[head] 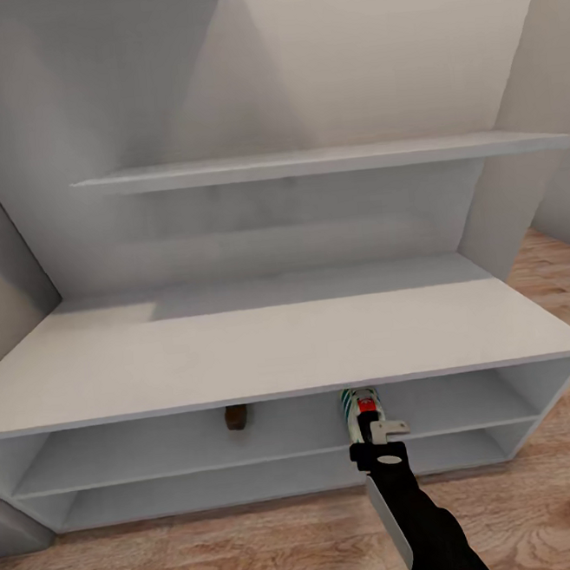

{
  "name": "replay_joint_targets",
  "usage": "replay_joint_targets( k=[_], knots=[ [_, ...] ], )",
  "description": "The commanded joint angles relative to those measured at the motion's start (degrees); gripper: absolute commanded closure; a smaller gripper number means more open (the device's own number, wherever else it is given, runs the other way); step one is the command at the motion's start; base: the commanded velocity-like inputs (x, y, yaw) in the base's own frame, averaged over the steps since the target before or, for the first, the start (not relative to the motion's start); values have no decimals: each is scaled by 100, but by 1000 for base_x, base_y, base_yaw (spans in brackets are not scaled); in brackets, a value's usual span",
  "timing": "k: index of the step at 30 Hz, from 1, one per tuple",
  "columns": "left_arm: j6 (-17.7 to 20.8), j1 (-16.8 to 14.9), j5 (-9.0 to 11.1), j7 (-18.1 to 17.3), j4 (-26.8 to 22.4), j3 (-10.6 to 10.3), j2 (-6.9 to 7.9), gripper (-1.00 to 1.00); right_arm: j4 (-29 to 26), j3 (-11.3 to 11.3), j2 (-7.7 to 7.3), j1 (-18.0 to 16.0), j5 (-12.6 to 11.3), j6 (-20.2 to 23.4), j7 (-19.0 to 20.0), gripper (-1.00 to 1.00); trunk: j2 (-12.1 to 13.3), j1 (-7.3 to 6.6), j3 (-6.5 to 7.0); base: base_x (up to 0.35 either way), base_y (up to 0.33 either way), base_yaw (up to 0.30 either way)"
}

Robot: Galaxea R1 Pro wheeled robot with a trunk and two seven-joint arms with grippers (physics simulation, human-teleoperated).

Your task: Pick up the two gym shoes and the two sandals from the corridor floor and place them onto the hallstand (shoe rack) in the corridor, making sure they are on the rack and not on the floor. Arrange them so the two gym shoes are next to each other and the two sandals are next to each other.

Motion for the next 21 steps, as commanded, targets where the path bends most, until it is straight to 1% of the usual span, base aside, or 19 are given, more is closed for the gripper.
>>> replay_joint_targets(
  k=[1, 7, 13, 21],
  knots=[
    [3, -5, 18, -57, 4, 31, -2, -100, -5, 9, 0, -3, -26, 26, -35, 100, -2, -1, -5, 35, -17, 0],
    [3, -5, 18, -57, 7, 32, -2, -100, -3, 9, 0, -3, -26, 26, -35, 100, -2, -1, -5, 44, -6, 0],
    [3, -5, 18, -57, 6, 32, -2, -100, -3, 9, 0, -3, -26, 26, -35, 100, -2, -1, -5, 203, -1, 0],
    [3, -5, 18, -57, 6, 32, -2, -100, -6, 9, 0, -3, -26, 26, -35, 100, -2, -1, -5, 30, 0, 0]
  ],
)
